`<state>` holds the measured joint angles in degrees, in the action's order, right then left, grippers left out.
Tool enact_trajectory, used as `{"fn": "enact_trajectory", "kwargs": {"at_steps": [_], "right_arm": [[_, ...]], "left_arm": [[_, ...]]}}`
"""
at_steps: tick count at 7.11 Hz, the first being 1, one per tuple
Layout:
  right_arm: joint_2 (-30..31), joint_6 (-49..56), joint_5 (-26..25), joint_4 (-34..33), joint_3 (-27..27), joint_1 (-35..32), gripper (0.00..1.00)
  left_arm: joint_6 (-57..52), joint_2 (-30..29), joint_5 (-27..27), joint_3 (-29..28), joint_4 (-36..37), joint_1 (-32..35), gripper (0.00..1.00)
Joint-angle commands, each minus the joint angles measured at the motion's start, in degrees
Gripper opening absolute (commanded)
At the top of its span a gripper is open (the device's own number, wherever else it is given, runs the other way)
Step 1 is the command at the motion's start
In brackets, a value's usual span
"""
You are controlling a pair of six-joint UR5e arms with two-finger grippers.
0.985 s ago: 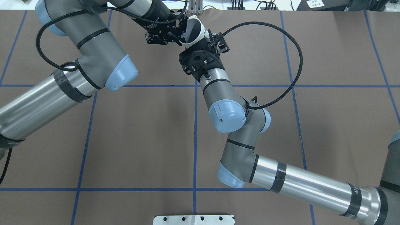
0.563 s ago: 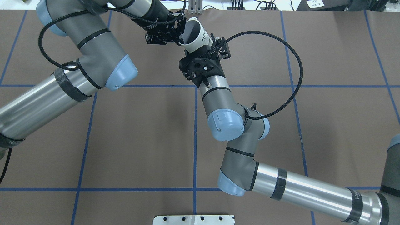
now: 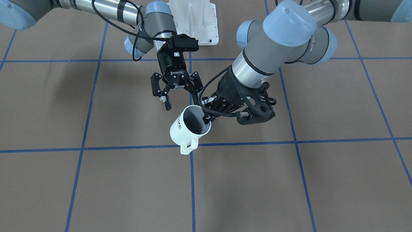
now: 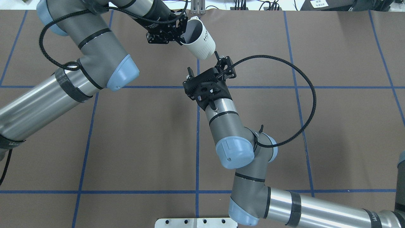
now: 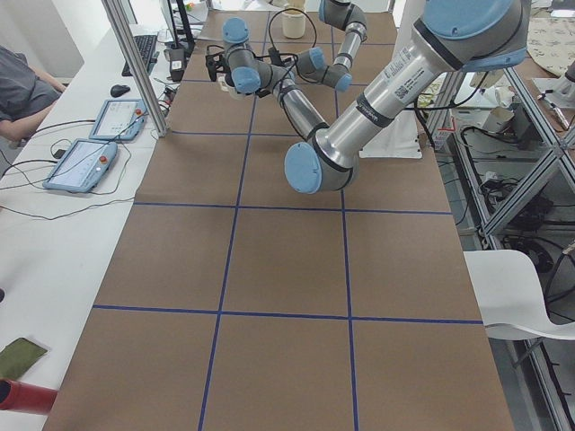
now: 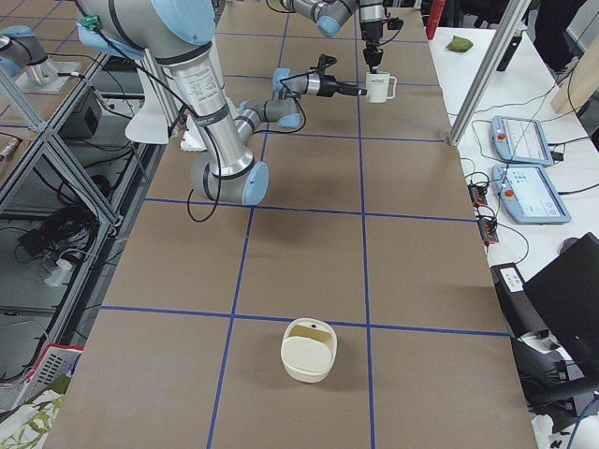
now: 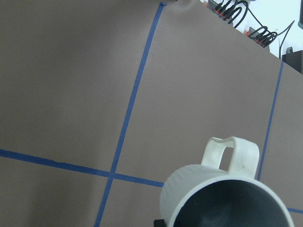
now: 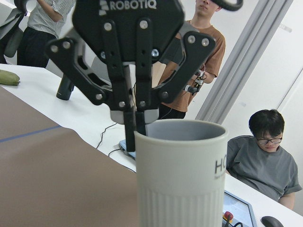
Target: Left arm hands cup to right arm to dump lemon
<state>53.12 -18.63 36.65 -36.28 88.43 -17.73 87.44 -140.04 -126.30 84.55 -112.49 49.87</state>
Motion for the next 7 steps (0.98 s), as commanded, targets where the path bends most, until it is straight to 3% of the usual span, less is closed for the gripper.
{"fn": "enact_trajectory", "kwargs": {"at_steps": [1, 2, 6, 7], "right_arm": [[6.0, 0.0, -1.7, 0.2, 10.3, 4.4, 0.99], [7.5, 0.0, -1.7, 0.2, 14.3, 5.4, 0.99], [8.5, -6.7, -0.6, 0.0, 14.7, 1.4, 0.99], [8.7, -8.3, 1.6, 0.0, 14.7, -0.3, 0.99]], "left_arm": [[0.0, 0.0, 0.2, 0.0, 0.0, 0.1, 0.00], [-0.1, 0.0, 0.2, 0.0, 0.0, 0.1, 0.00], [-0.1, 0.0, 0.3, 0.0, 0.1, 0.2, 0.00], [-0.1, 0.1, 0.3, 0.0, 0.1, 0.3, 0.00]]}}
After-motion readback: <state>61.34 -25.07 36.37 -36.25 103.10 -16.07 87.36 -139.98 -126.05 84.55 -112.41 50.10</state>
